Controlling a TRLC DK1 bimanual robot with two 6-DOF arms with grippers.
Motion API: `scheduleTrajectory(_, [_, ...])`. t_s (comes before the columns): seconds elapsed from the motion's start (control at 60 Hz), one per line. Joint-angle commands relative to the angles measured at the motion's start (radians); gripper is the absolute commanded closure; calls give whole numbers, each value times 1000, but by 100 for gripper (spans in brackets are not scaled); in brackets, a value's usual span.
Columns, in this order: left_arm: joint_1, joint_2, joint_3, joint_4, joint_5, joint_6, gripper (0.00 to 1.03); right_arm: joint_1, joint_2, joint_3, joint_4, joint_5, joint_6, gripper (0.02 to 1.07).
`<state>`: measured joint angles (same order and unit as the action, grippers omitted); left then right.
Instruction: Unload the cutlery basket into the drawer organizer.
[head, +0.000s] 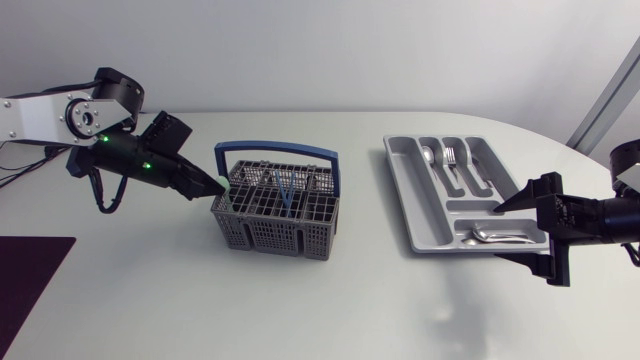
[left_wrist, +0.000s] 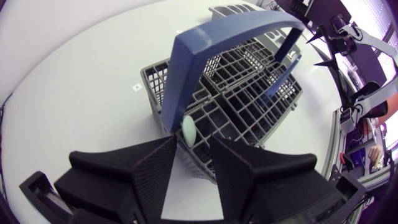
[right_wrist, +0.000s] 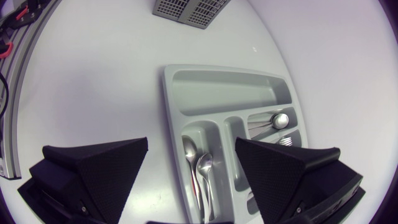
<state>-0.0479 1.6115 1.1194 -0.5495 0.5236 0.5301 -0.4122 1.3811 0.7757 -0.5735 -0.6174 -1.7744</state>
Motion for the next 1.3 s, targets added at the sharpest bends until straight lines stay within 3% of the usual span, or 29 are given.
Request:
scheduleTrajectory(0.0, [0,22,34,-1,13,-18,64,7,-17,-30,-17,-7,16,6])
scheduleTrajectory(0.233, [-9,28,49,-1,13,-28,72,10,-31,-41,-17,-7,16,6])
scheduleTrajectory(0.517, [-21,31,51,-1,15,-47,100,24,-31,-41,-15,-7,24,6])
scheduleTrajectory(0.917, [2,-21,46,-7,64,-62,100,36,-36,-42,-17,-5,35,6])
scheduleTrajectory(1.283, [69,-110,37,-24,204,-94,100,44,-62,-67,-19,-5,36,6])
